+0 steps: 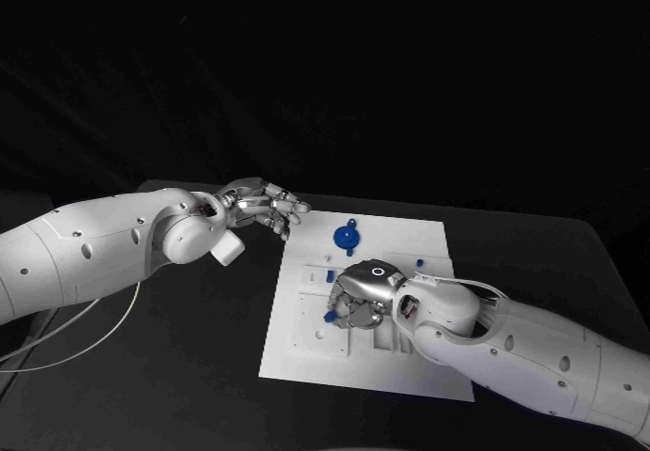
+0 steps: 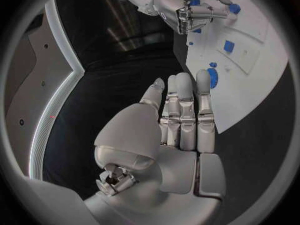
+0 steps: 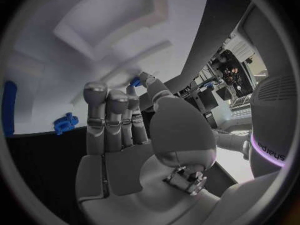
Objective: Assemble the parts on the task board
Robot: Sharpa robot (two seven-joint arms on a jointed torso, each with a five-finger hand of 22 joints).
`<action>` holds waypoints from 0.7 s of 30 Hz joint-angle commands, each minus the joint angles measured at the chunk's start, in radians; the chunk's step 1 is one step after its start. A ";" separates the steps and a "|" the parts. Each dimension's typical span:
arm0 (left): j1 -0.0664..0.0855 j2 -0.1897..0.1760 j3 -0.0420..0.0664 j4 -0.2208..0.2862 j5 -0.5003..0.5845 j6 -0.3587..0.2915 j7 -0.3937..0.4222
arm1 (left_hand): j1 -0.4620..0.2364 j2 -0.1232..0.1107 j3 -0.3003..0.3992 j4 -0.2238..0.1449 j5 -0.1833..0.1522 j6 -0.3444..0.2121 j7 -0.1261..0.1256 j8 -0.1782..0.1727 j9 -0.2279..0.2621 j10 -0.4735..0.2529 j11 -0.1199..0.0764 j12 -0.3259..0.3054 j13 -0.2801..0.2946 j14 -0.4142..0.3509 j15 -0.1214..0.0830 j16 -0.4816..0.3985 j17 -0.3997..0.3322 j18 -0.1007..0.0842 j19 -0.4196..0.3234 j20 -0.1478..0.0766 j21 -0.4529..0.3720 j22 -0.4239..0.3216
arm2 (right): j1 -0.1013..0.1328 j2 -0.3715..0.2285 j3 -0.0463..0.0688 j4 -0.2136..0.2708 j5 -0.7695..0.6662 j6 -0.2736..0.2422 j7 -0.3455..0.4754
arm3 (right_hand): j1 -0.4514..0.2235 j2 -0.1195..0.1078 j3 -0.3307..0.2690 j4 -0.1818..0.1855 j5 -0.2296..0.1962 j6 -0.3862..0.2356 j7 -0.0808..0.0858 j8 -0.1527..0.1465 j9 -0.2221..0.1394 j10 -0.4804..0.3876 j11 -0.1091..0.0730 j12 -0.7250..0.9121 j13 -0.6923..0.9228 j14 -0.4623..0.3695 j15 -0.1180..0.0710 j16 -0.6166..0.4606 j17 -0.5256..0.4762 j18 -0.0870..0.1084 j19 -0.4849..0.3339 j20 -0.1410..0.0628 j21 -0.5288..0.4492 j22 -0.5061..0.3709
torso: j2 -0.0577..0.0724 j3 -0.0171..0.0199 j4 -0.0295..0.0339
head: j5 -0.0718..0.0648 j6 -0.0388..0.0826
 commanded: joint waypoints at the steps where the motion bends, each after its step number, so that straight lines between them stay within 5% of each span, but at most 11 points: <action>1: 0.001 -0.001 0.000 0.005 0.007 -0.007 0.005 | 0.000 0.006 -0.001 0.006 -0.005 -0.007 -0.002 0.007 -0.001 -0.005 0.004 -0.006 -0.001 0.008 0.002 -0.005 0.001 0.008 0.010 0.000 -0.005 -0.001 | -0.001 -0.006 0.000 0.011 -0.012 -0.053 -0.020 | 0.000 -0.011 0.004 0.008 0.006 0.009 -0.001 -0.002 -0.001 0.006 -0.003 0.004 0.001 0.004 -0.001 0.005 0.001 -0.005 0.053 -0.002 0.007 0.007 | 0.000 -0.0002 0.0000 | -0.001 -0.001; 21: 0.001 -0.017 -0.002 0.026 -0.006 -0.010 -0.009 | -0.009 -0.010 -0.011 0.038 -0.006 -0.014 -0.002 0.012 -0.005 -0.004 0.004 -0.002 -0.001 0.018 0.000 -0.001 0.008 0.009 0.022 -0.002 -0.007 -0.001 | 0.000 -0.038 0.001 0.041 -0.012 -0.063 -0.040 | 0.005 -0.023 0.021 0.040 0.015 0.024 -0.007 -0.001 0.000 0.010 -0.008 0.006 0.006 0.004 -0.003 0.002 0.002 -0.006 0.053 -0.005 0.015 -0.002 | 0.000 -0.0005 0.0006 | -0.007 0.000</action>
